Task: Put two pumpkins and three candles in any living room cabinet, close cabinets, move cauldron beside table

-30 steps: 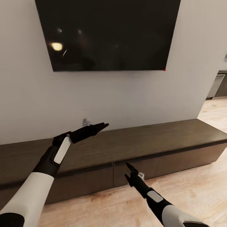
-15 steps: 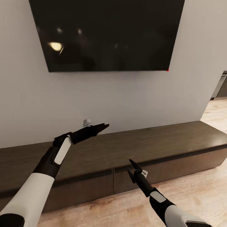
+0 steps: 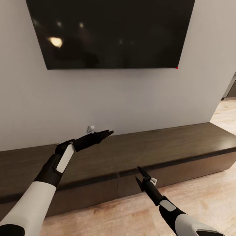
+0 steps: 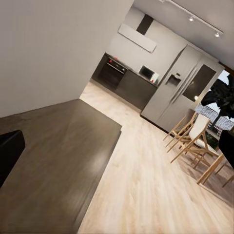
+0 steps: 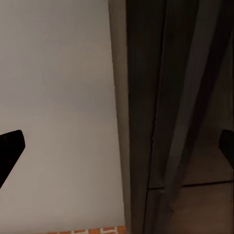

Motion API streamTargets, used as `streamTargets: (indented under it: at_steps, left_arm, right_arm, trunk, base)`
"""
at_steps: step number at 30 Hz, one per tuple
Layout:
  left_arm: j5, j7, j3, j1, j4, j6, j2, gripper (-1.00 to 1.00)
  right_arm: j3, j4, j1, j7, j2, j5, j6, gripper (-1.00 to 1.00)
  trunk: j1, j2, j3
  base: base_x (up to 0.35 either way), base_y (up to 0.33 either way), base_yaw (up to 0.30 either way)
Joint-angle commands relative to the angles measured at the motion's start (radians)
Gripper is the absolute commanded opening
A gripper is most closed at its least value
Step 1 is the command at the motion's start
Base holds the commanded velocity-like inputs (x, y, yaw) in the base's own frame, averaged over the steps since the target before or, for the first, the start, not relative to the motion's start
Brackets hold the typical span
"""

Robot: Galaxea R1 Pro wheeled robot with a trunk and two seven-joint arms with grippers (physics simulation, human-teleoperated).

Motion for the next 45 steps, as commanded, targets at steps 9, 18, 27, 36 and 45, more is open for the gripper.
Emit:
streamTargets:
  at_steps: [9,18,27,36,45]
  left_arm:
    - [0.009,0.001,-0.002,0.0,0.0,0.008,0.001,1.0]
    - [0.009,-0.043,-0.002,-0.001,0.0,0.008,0.002,1.0]
    - [0.009,-0.058,-0.002,0.0,0.001,0.008,0.002,1.0]
    - [0.009,-0.063,-0.002,0.0,0.0,0.007,0.002,1.0]
    - [0.006,-0.101,-0.001,0.0,0.006,0.004,0.004,1.0]
  right_arm:
    - [-0.008,0.0,-0.001,0.04,-0.003,0.005,0.009,1.0]
    - [-0.007,0.0,-0.001,0.149,-0.003,0.007,-0.011,1.0]
    - [-0.007,0.0,-0.001,0.232,-0.003,0.057,-0.048,1.0]
    - [-0.004,-0.008,-0.001,0.243,-0.002,0.093,-0.116,1.0]
    - [-0.004,-0.008,-0.001,0.286,-0.001,0.094,-0.142,1.0]
  trunk:
    - [0.004,-0.003,-0.036]
    - [0.008,-0.005,-0.071]
    - [0.012,-0.007,-0.105]
    - [0.014,-0.008,-0.125]
    - [0.014,-0.008,-0.125]
  base:
    - [0.0,0.0,0.0]
    - [0.0,0.0,0.0]
    - [0.0,0.0,0.0]
    - [0.0,0.0,0.0]
    - [0.0,0.0,0.0]
